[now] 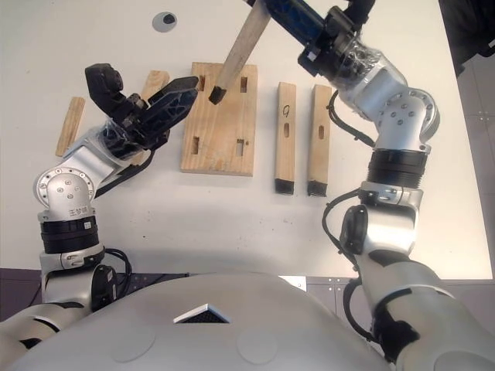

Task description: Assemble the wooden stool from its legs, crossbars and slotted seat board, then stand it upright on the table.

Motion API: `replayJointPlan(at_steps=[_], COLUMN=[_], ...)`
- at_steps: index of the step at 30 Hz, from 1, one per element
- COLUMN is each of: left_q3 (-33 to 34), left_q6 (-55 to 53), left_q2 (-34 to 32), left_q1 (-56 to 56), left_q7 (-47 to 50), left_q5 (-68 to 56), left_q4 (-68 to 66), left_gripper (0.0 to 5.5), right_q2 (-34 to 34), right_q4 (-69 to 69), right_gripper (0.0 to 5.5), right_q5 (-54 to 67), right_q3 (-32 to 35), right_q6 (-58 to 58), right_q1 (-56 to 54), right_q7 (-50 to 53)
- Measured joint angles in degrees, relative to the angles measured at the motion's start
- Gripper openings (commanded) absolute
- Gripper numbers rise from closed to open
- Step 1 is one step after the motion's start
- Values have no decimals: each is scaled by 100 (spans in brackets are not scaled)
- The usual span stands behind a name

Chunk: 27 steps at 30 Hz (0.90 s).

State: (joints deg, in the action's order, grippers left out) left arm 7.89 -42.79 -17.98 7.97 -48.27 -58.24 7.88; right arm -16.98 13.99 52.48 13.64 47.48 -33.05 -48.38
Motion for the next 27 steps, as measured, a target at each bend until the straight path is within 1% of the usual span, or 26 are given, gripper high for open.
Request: replayJointPlan(at_steps=[2, 3, 5, 7, 8, 10, 13, 17, 20, 27], left_q3=[137, 241, 498, 973, 1205, 1447, 1437, 1372, 1495, 1554], left_q6=[336, 675, 1590, 2464, 2787, 3212, 3419, 3434, 3422, 3225], left_q2=[74, 156, 363, 530, 534, 520, 527, 526, 529, 524], left_q1=[-28, -22, 113, 360, 491, 651, 741, 806, 855, 884], left_q7=[282, 493, 1092, 1800, 2056, 2260, 2349, 2453, 2600, 2627], left_q5=[289, 546, 1173, 1619, 1726, 1902, 2135, 2323, 2311, 2191], left_q4=[-115, -274, -731, -1179, -1319, -1454, -1746, -1996, -2115, -2168], left_gripper=[439, 439, 439, 439, 439, 439, 439, 439, 439, 439], right_q2=[-334, -444, -432, -397, -370, -341, -174, -181, -197, -191], right_q4=[15, 8, -30, -130, -256, -381, -524, -752, -818, -858], right_gripper=[205, 205, 205, 205, 205, 205, 205, 205, 205, 205], right_q5=[-489, -764, -1060, -1258, -1311, -1415, -1425, -1436, -1440, -1674], right_q3=[-136, -277, -482, -659, -745, -830, -933, -1070, -1111, -1278], right_q6=[-548, -845, -1232, -1488, -1613, -1787, -1868, -1863, -1860, -2084], right_q1=[65, 157, 417, 644, 738, 842, 1044, 1278, 1399, 1523], right_q7=[-403, -598, -862, -1023, -1066, -1132, -1155, -1266, -1277, -1387])
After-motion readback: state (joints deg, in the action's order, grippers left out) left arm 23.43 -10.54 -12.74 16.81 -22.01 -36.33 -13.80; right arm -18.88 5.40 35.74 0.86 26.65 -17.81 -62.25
